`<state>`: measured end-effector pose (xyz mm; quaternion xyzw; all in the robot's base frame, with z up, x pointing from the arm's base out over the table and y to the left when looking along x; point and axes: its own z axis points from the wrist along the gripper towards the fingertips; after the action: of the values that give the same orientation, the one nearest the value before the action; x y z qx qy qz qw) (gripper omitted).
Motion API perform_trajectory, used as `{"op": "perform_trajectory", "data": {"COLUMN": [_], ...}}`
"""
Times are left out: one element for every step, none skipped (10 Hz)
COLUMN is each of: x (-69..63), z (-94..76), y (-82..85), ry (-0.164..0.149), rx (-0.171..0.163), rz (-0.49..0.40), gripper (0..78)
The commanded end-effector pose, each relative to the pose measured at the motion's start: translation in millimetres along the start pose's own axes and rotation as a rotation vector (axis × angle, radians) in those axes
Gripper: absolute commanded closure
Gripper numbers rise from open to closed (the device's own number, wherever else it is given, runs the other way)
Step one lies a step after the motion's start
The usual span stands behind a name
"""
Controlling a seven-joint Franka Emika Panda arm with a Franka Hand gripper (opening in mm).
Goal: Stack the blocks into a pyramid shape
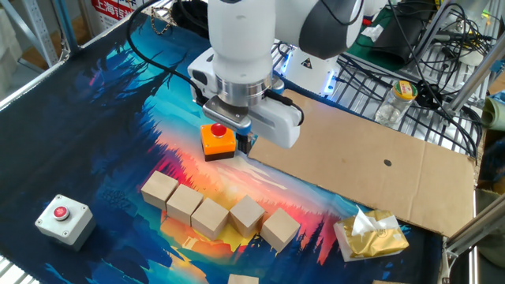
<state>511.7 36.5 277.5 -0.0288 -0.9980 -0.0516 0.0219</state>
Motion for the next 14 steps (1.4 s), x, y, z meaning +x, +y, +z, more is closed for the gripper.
{"op": "perform_trajectory", "data": {"x": [-0.5, -0.5, -0.5, -0.5, -0.5, -0.5, -1.3, -5.3, -8.3, -10.6, -14.7, -18.6, -22.4, -25.7], "z": [-1.2, -1.2, -1.2, -1.2, -1.2, -1.2, 0.7, 12.4, 25.5, 38.9, 53.5, 67.6, 82.3, 95.9], "y": [0.0, 0.0, 0.0, 0.0, 0.0, 0.0, 0.4, 2.5, 5.2, 10.1, 16.2, 20.8, 24.4, 26.7], "ry": [0.000, -0.002, -0.003, -0.001, 0.015, 0.020, 0.019, 0.012, 0.005, 0.000, -0.003, -0.011, -0.019, -0.026], "rx": [0.015, 0.022, 0.023, 0.019, 0.020, 0.024, 0.039, 0.065, 0.070, 0.069, 0.069, 0.068, 0.065, 0.061], "rz": [0.008, 0.012, 0.030, 0.048, 0.057, 0.060, 0.066, 0.071, 0.081, 0.099, 0.117, 0.126, 0.135, 0.139], "gripper": [77.6, 77.6, 77.6, 77.6, 77.6, 77.6, 77.6, 77.6, 77.6, 77.6, 77.6, 77.6, 77.6, 77.6]}}
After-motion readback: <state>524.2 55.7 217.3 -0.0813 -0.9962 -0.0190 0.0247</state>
